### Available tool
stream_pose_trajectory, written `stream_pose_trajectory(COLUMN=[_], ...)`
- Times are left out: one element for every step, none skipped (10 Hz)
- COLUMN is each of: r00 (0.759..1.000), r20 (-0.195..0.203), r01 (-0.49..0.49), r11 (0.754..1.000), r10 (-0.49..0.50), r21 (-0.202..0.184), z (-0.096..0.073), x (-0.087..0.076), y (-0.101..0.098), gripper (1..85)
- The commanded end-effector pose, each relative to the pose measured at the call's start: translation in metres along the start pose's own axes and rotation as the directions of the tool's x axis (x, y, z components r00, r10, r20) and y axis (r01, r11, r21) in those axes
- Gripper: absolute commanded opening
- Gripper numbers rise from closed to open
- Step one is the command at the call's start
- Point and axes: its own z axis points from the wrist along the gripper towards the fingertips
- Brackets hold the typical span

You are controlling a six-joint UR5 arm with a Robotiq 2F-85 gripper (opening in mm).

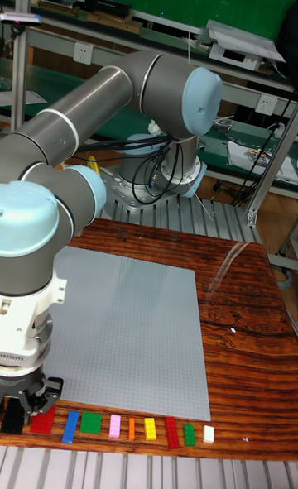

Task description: Build with small Lego blocks

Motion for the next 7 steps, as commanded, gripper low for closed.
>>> stream_pose_trajectory(r00=[1.000, 1.000, 1.000, 1.000, 1.000, 1.000, 1.000], r20=[0.008, 0.010, 0.010, 0.010, 0.010, 0.010, 0.009], r01=[-0.006, -0.006, -0.008, -0.009, -0.010, -0.015, -0.020], r11=[1.000, 1.000, 1.000, 1.000, 1.000, 1.000, 1.000], r10=[0.006, 0.006, 0.008, 0.009, 0.010, 0.015, 0.020], r21=[-0.011, -0.011, -0.009, -0.004, -0.004, -0.003, 0.008], z=[-0.0011, -0.0011, -0.0011, -0.0009, -0.0008, -0.0006, -0.0005], x=[-0.0019, -0.0023, -0.0023, -0.0024, -0.0025, -0.0026, -0.0025], y=[0.0010, 0.0010, 0.0006, -0.0006, -0.0006, -0.0011, -0.0037], gripper=[40.7, 40.0, 39.3, 37.7, 37.3, 35.7, 31.7])
